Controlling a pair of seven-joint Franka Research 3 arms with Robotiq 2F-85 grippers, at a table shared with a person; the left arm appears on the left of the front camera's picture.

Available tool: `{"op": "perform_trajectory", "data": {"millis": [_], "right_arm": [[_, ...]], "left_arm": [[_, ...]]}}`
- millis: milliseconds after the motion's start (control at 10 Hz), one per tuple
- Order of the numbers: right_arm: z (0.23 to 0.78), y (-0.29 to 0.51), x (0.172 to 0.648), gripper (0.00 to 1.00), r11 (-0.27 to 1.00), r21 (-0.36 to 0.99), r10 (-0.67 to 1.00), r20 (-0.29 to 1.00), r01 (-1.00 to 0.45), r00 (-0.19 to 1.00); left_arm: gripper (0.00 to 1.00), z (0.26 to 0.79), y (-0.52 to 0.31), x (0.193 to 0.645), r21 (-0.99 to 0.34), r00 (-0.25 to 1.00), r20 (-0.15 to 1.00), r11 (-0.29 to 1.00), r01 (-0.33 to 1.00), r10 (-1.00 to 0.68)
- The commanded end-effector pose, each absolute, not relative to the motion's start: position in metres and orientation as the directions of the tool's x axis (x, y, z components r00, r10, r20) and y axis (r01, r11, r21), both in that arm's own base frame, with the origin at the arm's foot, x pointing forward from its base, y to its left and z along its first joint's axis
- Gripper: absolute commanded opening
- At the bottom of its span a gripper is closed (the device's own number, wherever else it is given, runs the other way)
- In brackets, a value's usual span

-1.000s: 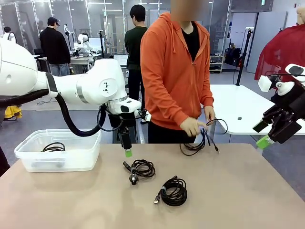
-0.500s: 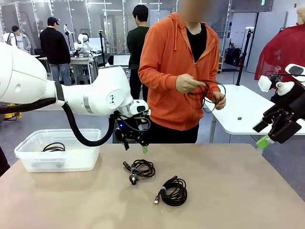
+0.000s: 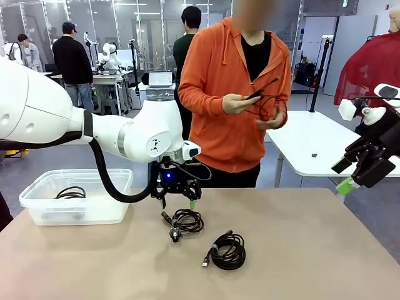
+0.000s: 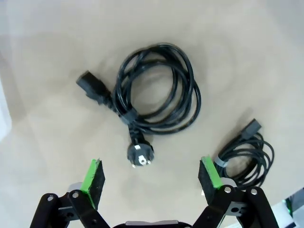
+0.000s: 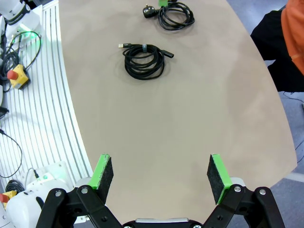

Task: Organize and store the cables.
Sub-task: Place the Power Cable into the Organizing box.

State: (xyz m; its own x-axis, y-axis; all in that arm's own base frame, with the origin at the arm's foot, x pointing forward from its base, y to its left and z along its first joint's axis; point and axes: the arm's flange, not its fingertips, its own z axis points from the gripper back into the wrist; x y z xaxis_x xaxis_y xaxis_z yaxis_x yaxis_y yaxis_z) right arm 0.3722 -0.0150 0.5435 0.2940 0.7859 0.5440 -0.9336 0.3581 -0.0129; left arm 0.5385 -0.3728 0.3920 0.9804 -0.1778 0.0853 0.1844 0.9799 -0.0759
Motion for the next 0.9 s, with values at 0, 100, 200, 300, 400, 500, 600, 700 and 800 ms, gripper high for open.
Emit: {"op": "perform_trajectory", "data": {"millis": [0,100,200,300,400,500,600,700,800], "right_arm": [[0.545,-0.013,0.375,1.00,0.365,-0.016,0.783,0.547,-0.931,0.297],[0.545,-0.013,0.375,1.00,0.365,-0.016,0.783,0.547,-0.931,0.297],[0.545,-0.013,0.375,1.00,0.365,-0.016,0.783,0.547,-0.931,0.297],[0.545,-0.013,0.375,1.00,0.365,-0.016,0.783,0.547,-0.931,0.297],[0.545,-0.013,0.375,1.00,0.365,-0.016,0.783,0.547,-0.931,0.297],[0.545,-0.013,0.375,1.00,0.365,-0.016,0.783,0.547,-0.931,0.297],[0.545,-0.013,0.375,1.00,0.365,-0.016,0.783,0.547,-0.931,0.297],[0.545,-0.013,0.375,1.00,0.365,-0.016,0.783,0.547,-0.931,0.297],[0.545,-0.013,0.375,1.00,0.365,-0.016,0.783,0.547,-0.931,0.297]], "left_arm": [[1.00,0.396,-0.370,0.536,-0.099,0.996,0.031,0.991,0.088,-0.085],[1.00,0.390,-0.367,0.537,-0.023,0.996,0.085,1.000,-0.009,0.011],[1.00,0.384,-0.366,0.533,-0.007,0.996,0.078,0.999,0.035,-0.034],[1.00,0.390,-0.371,0.537,-0.075,0.995,0.057,0.993,0.088,-0.084],[1.00,0.390,-0.371,0.537,-0.075,0.995,0.057,0.993,0.088,-0.084],[1.00,0.390,-0.371,0.537,-0.075,0.995,0.057,0.993,0.088,-0.084],[1.00,0.390,-0.371,0.537,-0.075,0.995,0.057,0.993,0.088,-0.084],[1.00,0.389,-0.371,0.537,-0.059,0.996,0.065,0.996,0.066,-0.062],[1.00,0.384,-0.375,0.541,-0.046,0.994,0.064,0.995,-0.089,0.091]]}}
